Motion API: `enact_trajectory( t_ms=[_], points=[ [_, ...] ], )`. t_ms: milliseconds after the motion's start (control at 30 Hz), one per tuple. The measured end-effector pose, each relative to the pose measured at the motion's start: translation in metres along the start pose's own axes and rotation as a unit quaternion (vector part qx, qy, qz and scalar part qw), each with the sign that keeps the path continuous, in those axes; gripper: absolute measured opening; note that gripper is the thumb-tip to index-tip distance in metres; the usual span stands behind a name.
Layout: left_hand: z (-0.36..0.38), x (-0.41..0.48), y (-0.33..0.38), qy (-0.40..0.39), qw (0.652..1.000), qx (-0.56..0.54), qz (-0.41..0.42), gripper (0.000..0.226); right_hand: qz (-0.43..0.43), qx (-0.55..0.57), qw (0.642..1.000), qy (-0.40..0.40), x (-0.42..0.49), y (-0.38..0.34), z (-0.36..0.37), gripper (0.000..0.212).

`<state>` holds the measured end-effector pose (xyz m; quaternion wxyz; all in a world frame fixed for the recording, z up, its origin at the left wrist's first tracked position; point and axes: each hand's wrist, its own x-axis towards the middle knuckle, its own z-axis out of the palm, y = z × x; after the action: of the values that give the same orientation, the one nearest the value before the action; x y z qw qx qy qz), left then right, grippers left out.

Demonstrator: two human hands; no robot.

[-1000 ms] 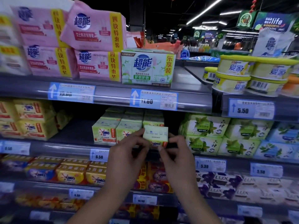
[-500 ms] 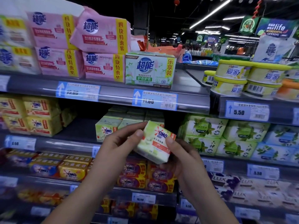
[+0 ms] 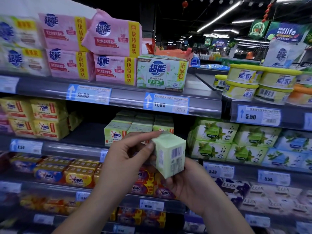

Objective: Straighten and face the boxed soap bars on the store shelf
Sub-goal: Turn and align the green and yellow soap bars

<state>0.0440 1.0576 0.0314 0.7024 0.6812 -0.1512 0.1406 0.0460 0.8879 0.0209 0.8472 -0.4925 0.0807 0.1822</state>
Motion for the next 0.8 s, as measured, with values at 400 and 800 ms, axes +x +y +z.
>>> enact_trajectory(
  t_ms=[400,800],
  points=[
    [-0.007,0.001,-0.015,-0.016,0.999,-0.021,0.023,0.077,-0.399,-0.316,0.861,-0.001,-0.014,-0.008,-0.014,0.067],
    [-0.004,-0.005,0.001,0.003,0.89,0.28,0.36,0.07,-0.395,-0.219,0.887,-0.092,-0.006,-0.008,-0.024,0.075]
  ],
)
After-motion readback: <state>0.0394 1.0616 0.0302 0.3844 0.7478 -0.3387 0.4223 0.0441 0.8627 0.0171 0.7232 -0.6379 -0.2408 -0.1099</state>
